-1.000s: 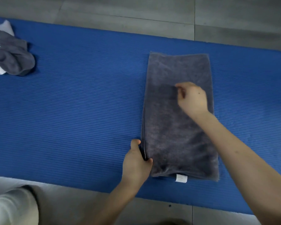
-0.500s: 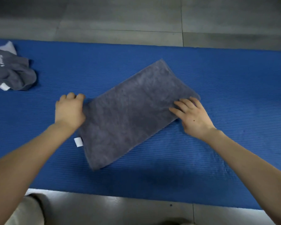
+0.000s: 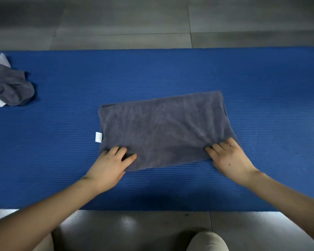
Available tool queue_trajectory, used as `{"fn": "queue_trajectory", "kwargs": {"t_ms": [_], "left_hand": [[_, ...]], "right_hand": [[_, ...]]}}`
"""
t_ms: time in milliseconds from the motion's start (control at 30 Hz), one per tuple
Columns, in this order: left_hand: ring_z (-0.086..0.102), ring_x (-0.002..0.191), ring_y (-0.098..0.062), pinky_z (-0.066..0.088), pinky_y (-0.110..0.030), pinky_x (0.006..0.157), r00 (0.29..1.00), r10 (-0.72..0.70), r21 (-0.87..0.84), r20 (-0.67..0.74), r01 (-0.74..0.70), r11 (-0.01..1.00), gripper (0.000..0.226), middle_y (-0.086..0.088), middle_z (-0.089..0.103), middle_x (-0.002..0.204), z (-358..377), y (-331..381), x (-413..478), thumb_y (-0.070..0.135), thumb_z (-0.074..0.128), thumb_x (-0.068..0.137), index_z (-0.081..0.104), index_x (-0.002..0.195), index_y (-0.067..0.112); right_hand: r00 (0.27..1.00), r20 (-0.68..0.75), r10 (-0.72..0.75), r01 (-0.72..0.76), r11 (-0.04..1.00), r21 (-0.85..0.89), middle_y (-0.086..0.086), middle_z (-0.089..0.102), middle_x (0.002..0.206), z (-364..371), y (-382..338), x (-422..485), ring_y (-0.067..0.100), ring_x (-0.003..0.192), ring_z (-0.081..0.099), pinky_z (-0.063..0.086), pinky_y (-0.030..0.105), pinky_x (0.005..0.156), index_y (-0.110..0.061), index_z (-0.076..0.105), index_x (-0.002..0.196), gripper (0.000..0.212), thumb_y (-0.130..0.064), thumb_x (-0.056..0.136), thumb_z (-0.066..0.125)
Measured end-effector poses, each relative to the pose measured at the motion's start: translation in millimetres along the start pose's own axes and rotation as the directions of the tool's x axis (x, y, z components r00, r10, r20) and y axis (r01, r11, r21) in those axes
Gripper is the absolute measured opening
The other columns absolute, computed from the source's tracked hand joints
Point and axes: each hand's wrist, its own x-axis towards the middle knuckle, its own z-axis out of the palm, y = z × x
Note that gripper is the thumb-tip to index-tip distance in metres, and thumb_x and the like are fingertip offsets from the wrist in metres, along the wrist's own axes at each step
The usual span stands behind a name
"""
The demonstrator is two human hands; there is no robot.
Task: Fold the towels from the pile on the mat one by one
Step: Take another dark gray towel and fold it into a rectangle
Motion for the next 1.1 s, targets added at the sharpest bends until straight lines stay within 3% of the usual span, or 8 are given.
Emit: {"fn": "queue_trajectory", "kwargs": {"t_ms": [167, 267, 400, 533, 667, 767, 967, 1100], "left_hand": [[0.065, 0.078, -0.029, 0.055, -0.035, 0.059, 0.998, 0.052, 0.136, 0.041, -0.058, 0.989, 0.081, -0.014, 0.065, 0.093, 2.2, -4.2, 0.4, 0.006, 0.087, 0.027, 0.070, 0.107, 0.012], [0.065, 0.073, -0.028, 0.054, -0.033, 0.055, 0.998, 0.045, 0.132, 0.045, -0.051, 0.990, 0.082, -0.011, 0.065, 0.086, 3.0, -7.9, -1.7, 0.002, 0.087, 0.025, 0.072, 0.105, 0.013], [0.061, 0.089, -0.019, 0.052, -0.029, 0.075, 0.976, 0.017, -0.134, 0.216, 0.012, 0.991, 0.056, 0.000, 0.061, 0.097, -21.0, -13.6, -3.0, 0.002, 0.069, 0.069, 0.064, 0.118, 0.028], [0.059, 0.093, 0.006, 0.045, -0.018, 0.087, 0.837, 0.110, -0.493, 0.536, 0.205, 0.846, 0.041, 0.024, 0.067, 0.096, -52.0, -43.1, -0.1, 0.006, 0.053, 0.079, 0.066, 0.097, 0.040], [0.063, 0.078, 0.004, 0.048, -0.014, 0.074, 0.888, -0.006, -0.604, 0.460, 0.318, 0.730, 0.004, 0.020, 0.070, 0.080, -71.0, -79.4, 14.8, 0.036, 0.070, 0.074, 0.071, 0.077, 0.038], [0.062, 0.069, -0.001, 0.045, -0.008, 0.065, 0.927, -0.187, -0.700, 0.326, 0.369, 0.611, 0.006, 0.005, 0.072, 0.077, -71.6, -94.8, 35.3, 0.019, 0.073, 0.079, 0.071, 0.077, 0.024], [0.061, 0.081, -0.010, 0.039, -0.002, 0.068, 0.885, -0.430, -0.735, 0.179, 0.410, 0.539, 0.009, 0.005, 0.068, 0.084, -48.6, -96.6, 85.7, 0.016, 0.065, 0.086, 0.066, 0.079, 0.022], [0.060, 0.099, -0.020, 0.043, -0.029, 0.079, 0.837, -0.520, -0.557, 0.171, 0.517, 0.649, 0.012, 0.001, 0.068, 0.098, -20.7, -88.6, 97.2, 0.029, 0.059, 0.089, 0.067, 0.095, 0.022]], "right_hand": [[0.990, 0.091, 0.107, -0.112, 0.993, 0.046, 0.010, 0.062, 0.101, -4.0, -7.6, -54.4, 0.030, 0.084, 0.058, 0.035, 0.045, 0.086, -0.009, 0.061, 0.112, 0.048, -0.017, 0.068, 0.046], [0.970, 0.114, 0.216, -0.226, 0.970, 0.084, 0.006, 0.065, 0.096, -10.1, -4.0, -58.2, 0.028, 0.080, 0.061, 0.036, 0.042, 0.083, -0.012, 0.064, 0.103, 0.040, -0.019, 0.075, 0.038], [0.935, 0.296, 0.194, -0.293, 0.894, 0.339, -0.012, 0.058, 0.072, -36.3, -15.5, -62.5, 0.009, 0.065, 0.054, 0.034, 0.026, 0.065, -0.028, 0.067, 0.087, 0.032, -0.022, 0.069, 0.041], [0.731, 0.674, 0.102, -0.619, 0.516, 0.593, -0.019, 0.062, 0.071, -78.2, -5.7, -62.2, 0.002, 0.070, 0.055, 0.041, 0.018, 0.062, -0.035, 0.065, 0.085, 0.026, -0.011, 0.077, 0.059], [0.712, 0.650, 0.265, -0.693, 0.118, 0.711, -0.006, 0.073, 0.086, -96.8, 24.2, -52.3, 0.005, 0.081, 0.066, 0.049, 0.018, 0.073, -0.025, 0.072, 0.089, 0.028, 0.000, 0.083, 0.064], [0.620, 0.613, 0.491, -0.672, -0.072, 0.737, -0.006, 0.074, 0.082, -82.3, 41.4, -31.7, 0.002, 0.081, 0.067, 0.047, 0.006, 0.069, -0.017, 0.071, 0.090, 0.017, -0.002, 0.083, 0.066], [0.492, 0.601, 0.630, -0.731, -0.076, 0.678, -0.006, 0.071, 0.089, -29.9, 61.5, -3.4, 0.006, 0.087, 0.065, 0.052, 0.021, 0.082, -0.023, 0.072, 0.089, 0.012, -0.014, 0.081, 0.072], [0.459, 0.566, 0.684, -0.743, -0.053, 0.667, -0.011, 0.068, 0.088, -9.7, 59.5, -4.2, 0.009, 0.089, 0.062, 0.048, 0.035, 0.087, -0.042, 0.071, 0.072, 0.022, -0.022, 0.076, 0.077]]}}
